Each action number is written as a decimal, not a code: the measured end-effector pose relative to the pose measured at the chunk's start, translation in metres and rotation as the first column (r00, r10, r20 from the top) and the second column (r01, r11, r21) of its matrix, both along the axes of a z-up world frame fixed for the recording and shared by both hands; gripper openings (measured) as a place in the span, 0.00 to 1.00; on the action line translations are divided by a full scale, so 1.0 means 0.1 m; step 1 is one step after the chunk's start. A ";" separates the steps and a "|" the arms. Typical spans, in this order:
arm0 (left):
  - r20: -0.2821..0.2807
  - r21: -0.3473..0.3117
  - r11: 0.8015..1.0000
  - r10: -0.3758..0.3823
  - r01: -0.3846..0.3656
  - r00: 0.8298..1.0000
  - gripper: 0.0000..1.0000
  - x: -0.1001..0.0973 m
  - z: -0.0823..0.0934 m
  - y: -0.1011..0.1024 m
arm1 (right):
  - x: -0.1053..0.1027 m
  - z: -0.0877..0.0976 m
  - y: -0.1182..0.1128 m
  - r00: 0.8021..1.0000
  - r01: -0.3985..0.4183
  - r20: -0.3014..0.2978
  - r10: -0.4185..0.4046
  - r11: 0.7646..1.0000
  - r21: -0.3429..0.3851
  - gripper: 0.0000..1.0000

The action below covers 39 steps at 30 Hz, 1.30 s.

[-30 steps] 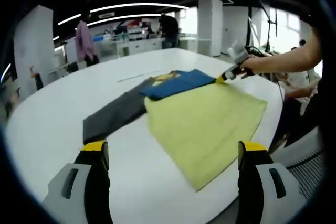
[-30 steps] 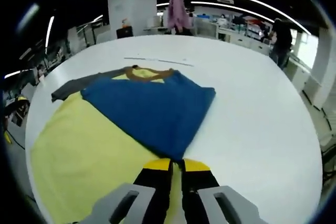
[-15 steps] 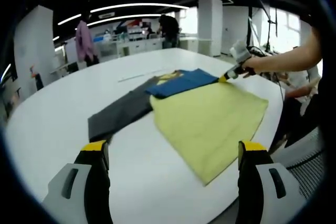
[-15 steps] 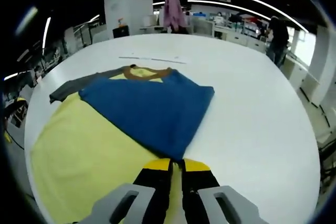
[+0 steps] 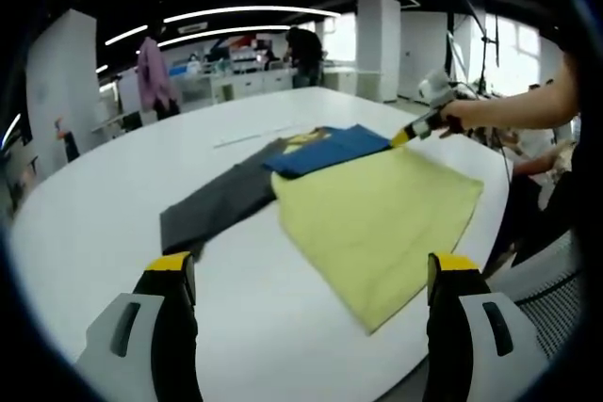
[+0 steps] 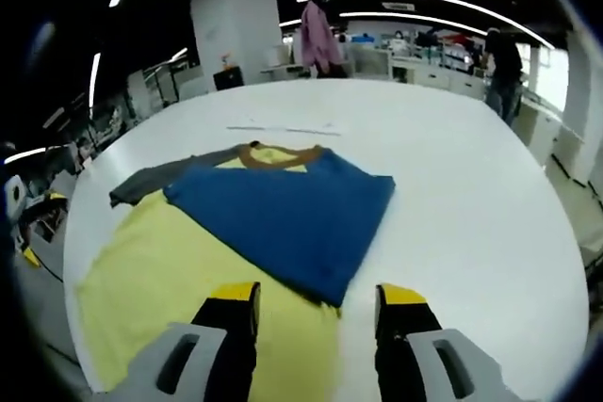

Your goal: Fold the garment on the visible template until the final outline fits inside the template.

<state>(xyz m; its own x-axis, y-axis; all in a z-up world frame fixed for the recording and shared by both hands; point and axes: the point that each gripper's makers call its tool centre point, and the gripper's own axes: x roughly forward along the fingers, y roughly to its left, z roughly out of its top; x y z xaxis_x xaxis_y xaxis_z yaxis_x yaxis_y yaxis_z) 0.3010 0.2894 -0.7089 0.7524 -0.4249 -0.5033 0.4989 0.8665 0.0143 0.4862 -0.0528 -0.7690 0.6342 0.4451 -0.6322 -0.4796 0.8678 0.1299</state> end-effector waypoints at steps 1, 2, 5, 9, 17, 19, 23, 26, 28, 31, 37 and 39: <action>0.000 -0.002 1.000 0.001 -0.001 1.000 0.99 0.00 0.00 0.00 | -0.02 0.03 0.04 1.000 -0.008 0.005 0.008 1.000 0.017 0.56; 0.001 -0.003 1.000 0.001 -0.001 1.000 0.99 0.00 0.00 0.00 | -0.03 0.06 0.07 1.000 -0.015 0.005 0.014 0.999 0.033 0.59; 0.000 0.005 1.000 0.000 0.000 1.000 0.99 0.01 0.01 0.02 | -0.11 0.17 0.18 0.999 -0.047 0.018 0.046 0.997 0.057 0.71; 0.010 -0.006 1.000 0.013 -0.013 1.000 0.99 0.04 0.06 0.05 | -0.21 0.30 0.30 0.995 -0.090 0.043 0.087 0.993 0.075 0.82; 0.020 -0.003 0.999 0.032 -0.032 0.999 0.99 0.09 0.10 0.15 | -0.38 0.46 0.40 0.983 -0.175 0.073 0.170 0.982 0.072 0.95; 0.025 -0.007 0.999 0.046 -0.046 0.999 0.99 0.11 0.12 0.19 | -0.46 0.49 0.41 0.978 -0.198 0.078 0.193 0.979 0.056 0.99; 0.029 -0.011 0.997 0.071 -0.071 0.997 0.99 0.15 0.12 0.29 | -0.59 0.55 0.41 0.969 -0.234 0.083 0.231 0.971 0.036 0.99; 0.031 -0.011 0.996 0.092 -0.092 0.995 0.99 0.17 0.12 0.38 | -0.64 0.62 0.40 0.965 -0.250 0.096 0.244 0.967 0.052 0.99; 0.030 -0.016 0.994 0.109 -0.109 0.994 0.99 0.22 0.12 0.47 | -0.67 0.66 0.41 0.963 -0.257 0.101 0.250 0.965 0.061 0.99; 0.031 -0.019 0.990 0.138 -0.138 0.990 0.99 0.27 0.10 0.57 | -0.70 0.73 0.40 0.960 -0.263 0.119 0.253 0.962 0.074 0.99; 0.052 -0.028 0.978 0.206 -0.205 0.977 0.99 0.38 0.11 0.79 | -0.82 0.87 0.45 0.950 -0.286 0.164 0.266 0.952 0.112 0.99; 0.062 -0.022 0.975 0.222 -0.221 0.973 0.97 0.42 0.11 0.85 | -0.87 0.91 0.47 0.946 -0.294 0.180 0.270 0.947 0.127 0.99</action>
<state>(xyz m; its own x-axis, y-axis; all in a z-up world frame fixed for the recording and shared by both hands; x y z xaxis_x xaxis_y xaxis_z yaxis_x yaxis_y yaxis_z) 0.3430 0.3749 -0.6984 0.8589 -0.2511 -0.4464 0.2930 0.9558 0.0260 0.3994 -0.0055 -0.6780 0.5550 0.7020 -0.4463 -0.7266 0.6703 0.1507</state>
